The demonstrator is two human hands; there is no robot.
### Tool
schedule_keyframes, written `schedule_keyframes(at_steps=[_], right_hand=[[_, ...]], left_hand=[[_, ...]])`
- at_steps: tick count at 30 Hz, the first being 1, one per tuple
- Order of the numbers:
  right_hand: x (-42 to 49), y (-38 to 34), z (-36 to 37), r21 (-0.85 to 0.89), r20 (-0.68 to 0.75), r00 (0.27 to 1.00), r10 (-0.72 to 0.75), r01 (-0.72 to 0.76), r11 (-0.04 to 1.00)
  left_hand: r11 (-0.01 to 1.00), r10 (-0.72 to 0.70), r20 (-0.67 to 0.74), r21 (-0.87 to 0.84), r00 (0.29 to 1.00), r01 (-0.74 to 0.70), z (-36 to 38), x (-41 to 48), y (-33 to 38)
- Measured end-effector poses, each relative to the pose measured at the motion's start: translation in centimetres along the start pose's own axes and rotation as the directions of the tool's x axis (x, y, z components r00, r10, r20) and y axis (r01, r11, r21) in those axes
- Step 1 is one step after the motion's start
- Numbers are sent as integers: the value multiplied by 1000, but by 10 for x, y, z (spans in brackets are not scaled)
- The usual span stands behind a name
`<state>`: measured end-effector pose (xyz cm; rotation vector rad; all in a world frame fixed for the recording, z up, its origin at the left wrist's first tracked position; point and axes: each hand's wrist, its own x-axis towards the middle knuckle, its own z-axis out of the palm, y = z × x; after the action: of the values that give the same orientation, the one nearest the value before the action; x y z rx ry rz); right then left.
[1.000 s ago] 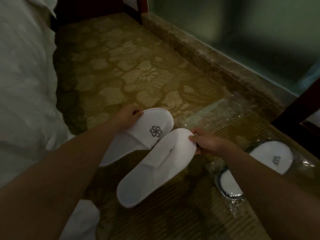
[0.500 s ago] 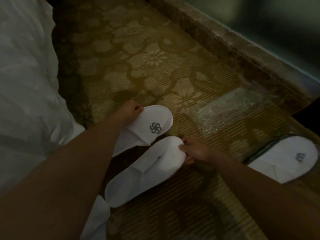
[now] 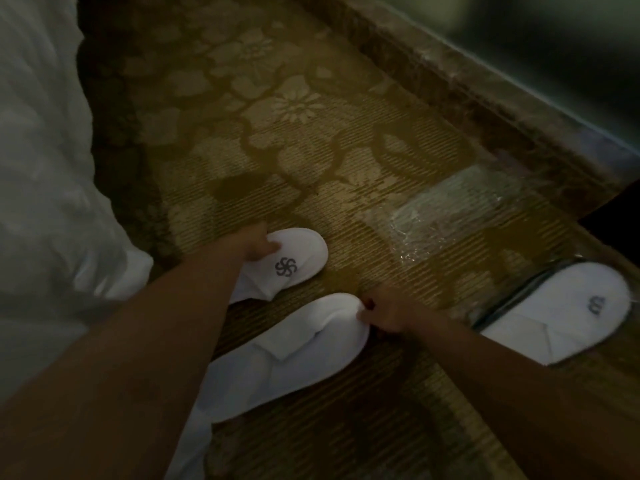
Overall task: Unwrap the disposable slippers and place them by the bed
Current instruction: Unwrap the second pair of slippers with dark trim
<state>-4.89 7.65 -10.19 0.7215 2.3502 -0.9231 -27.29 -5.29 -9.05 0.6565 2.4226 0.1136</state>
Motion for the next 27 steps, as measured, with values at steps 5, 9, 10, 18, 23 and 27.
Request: schedule_keyframes(at_steps=[5,9,10,18,23,27], right_hand=[[5,-8,4,-17,-7,1000,-6,6,1000],[10,-16,11,-20,-33,999,-37,36,999],[10,-19,13,-28,-35,999,-37,36,999],[8,-23,13,-21,-101,994,-29,27,999],[-4,-14,-11,24,-103,993,-62,65,998],[-12,9,-36,88,-169,985,-29,45,995]], left_hand=[[997,1,69,73,998,-6,4,1,-5],[999,-13,82,45,997,9,5,2,-12],[999,-15,80,42,997,12,5,2,-13],[999,20,10,46,1000,-20,-1,-2,-9],[990,126,-4,61,992,-126,-4,-16,19],[964,257,14,58,966,-258,-4,-30,53]])
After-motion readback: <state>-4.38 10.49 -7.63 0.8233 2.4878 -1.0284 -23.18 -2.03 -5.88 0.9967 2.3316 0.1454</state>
